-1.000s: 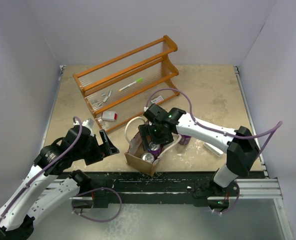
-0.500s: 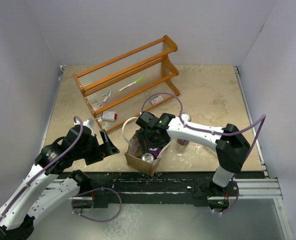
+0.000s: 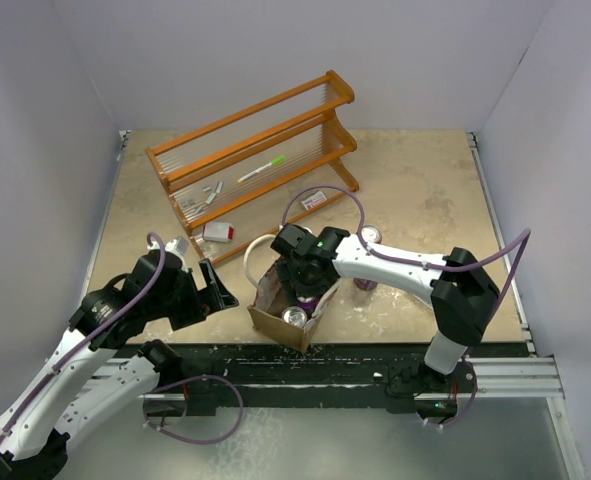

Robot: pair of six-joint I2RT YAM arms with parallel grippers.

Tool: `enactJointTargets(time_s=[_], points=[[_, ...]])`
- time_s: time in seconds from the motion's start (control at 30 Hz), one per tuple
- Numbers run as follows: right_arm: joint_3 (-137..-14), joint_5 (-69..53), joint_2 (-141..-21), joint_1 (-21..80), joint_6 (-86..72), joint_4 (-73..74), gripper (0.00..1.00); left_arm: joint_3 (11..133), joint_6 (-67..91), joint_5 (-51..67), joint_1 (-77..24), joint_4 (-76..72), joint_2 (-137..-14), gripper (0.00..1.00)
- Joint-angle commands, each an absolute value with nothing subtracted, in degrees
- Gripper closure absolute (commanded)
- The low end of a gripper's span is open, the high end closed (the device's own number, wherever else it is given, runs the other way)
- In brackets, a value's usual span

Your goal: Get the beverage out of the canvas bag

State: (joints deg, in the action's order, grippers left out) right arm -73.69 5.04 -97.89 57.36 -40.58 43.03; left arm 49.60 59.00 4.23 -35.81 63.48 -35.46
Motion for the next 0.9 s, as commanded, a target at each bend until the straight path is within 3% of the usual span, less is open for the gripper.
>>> enactJointTargets(time_s=[0.0, 0.13, 0.37, 0.87], points=[[-74.52, 4.21, -95.37, 57.75, -41.23, 44.94, 0.35, 49.91, 59.94, 4.65, -36.10, 61.95, -35.59, 0.05], [-75.51, 4.31, -94.30, 57.75, -41.20, 45.23, 0.48, 50.03, 59.80, 4.74, -36.12, 61.92, -35.58, 0.05], [-76.99, 4.05, -92.88, 57.73, -41.65, 45.24, 0.60, 50.18, 59.77, 4.83, -36.05, 62.09, -35.53, 0.05], [-81.06, 1.26, -91.63, 57.74, -42.90, 47.36, 0.73, 50.22, 59.96, 4.83, -36.12, 63.26, -34.48, 0.05]])
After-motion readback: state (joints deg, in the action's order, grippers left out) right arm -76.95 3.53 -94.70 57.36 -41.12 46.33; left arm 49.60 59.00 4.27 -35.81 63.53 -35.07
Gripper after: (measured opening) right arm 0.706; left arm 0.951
